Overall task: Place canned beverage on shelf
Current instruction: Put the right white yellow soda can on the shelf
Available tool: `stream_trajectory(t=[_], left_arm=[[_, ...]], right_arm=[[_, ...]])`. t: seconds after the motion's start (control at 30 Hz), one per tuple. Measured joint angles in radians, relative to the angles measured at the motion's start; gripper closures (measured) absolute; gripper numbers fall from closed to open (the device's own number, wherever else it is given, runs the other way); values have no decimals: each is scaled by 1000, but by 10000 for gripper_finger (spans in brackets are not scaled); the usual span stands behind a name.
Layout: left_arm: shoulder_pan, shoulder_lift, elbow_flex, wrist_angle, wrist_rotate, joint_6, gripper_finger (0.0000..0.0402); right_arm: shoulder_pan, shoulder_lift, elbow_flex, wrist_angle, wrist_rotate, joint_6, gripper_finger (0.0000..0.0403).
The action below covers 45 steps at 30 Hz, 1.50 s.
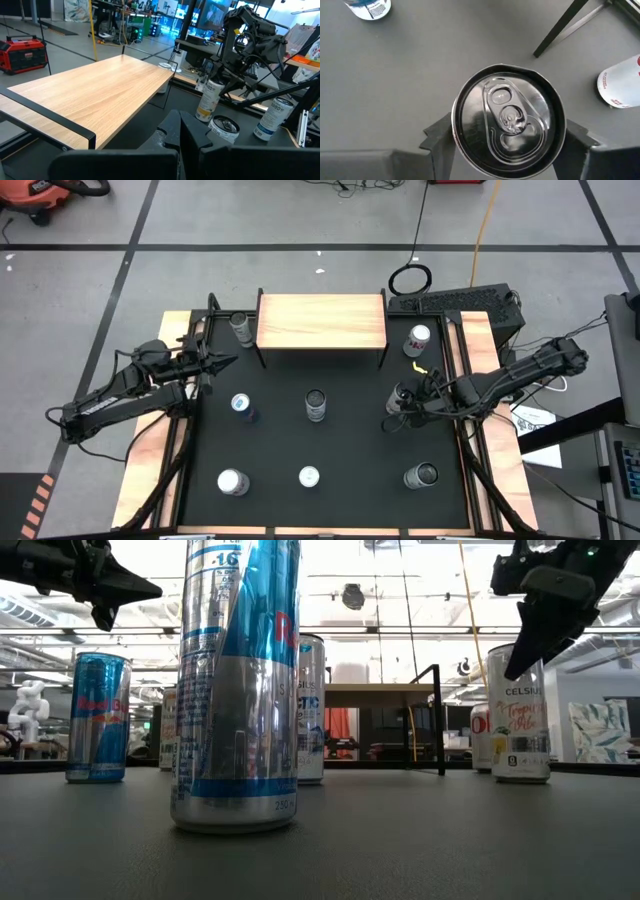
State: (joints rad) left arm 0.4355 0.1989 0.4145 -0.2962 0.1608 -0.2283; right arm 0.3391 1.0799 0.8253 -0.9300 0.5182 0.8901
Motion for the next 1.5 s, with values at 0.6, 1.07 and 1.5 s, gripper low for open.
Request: stream_trajectory(t=[0.6,1.07,1.5], left_arm=[[0,0,0,0,0,-2,401],[0,0,0,-6,0,-2,401],[0,0,0,-10,0,-2,401]], right_arm=[[-82,4,118,94,-50,-189,178],[-229,86,405,94,-44,-555,175],[-439,180,612,95,-48,-782,176]])
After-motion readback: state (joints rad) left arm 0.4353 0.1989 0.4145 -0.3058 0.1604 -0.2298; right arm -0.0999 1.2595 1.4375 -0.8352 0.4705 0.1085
